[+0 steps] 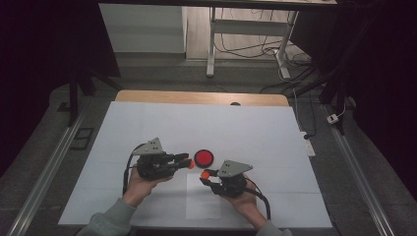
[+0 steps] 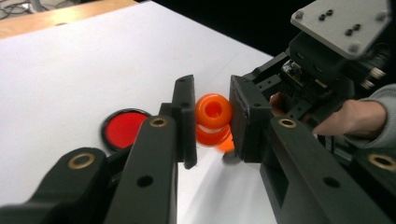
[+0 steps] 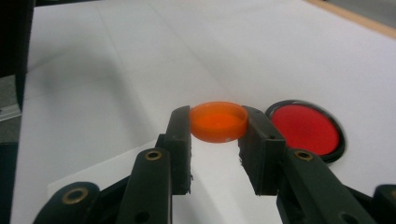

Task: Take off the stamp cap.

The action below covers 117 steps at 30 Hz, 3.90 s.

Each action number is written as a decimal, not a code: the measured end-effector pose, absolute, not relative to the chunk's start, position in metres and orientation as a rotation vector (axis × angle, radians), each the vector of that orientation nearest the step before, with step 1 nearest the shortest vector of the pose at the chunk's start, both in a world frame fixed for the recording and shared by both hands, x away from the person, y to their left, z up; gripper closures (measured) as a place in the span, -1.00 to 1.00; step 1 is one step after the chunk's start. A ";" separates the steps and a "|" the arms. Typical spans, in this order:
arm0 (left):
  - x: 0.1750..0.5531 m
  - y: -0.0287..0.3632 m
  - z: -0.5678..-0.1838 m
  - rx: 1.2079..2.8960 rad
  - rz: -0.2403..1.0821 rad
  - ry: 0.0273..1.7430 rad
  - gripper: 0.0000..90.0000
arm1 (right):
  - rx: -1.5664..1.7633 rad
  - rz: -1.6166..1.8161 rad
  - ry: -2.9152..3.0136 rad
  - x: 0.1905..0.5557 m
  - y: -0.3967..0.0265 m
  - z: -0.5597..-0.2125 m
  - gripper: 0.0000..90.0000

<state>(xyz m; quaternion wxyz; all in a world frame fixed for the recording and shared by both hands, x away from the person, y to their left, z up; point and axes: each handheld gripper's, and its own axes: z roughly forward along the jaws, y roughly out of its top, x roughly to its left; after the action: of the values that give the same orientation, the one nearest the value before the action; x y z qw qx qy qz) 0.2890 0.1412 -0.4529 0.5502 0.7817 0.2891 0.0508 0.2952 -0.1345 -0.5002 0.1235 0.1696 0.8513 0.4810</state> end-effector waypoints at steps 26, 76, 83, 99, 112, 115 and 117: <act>0.290 0.125 -0.465 1.932 0.101 0.666 0.61 | 0.576 1.319 2.392 0.298 -0.165 -0.499 0.44; 0.289 0.126 -0.465 1.932 0.135 0.667 0.61 | 0.858 1.267 2.215 0.275 -0.275 -0.505 0.44; 0.290 0.125 -0.465 1.931 0.142 0.665 0.61 | 0.860 1.259 2.215 0.277 -0.279 -0.505 0.44; 0.294 0.123 -0.453 1.929 0.197 0.652 0.61 | 0.860 1.256 2.212 0.278 -0.279 -0.505 0.44; 0.310 0.120 -0.457 1.938 0.201 0.686 0.61 | 0.855 1.252 2.219 0.280 -0.278 -0.506 0.44; 0.314 0.118 -0.457 1.937 0.198 0.687 0.61 | 0.856 1.255 2.217 0.281 -0.278 -0.506 0.44; 0.317 0.115 -0.456 1.934 0.195 0.683 0.61 | 0.858 1.252 2.217 0.280 -0.278 -0.506 0.44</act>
<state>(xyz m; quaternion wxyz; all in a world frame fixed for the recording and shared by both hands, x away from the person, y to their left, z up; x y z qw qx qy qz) 0.3168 0.1152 -0.4560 0.5147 0.8049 0.2840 0.0810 0.2804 -0.2779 -0.5057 0.2256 0.3111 0.8038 0.4542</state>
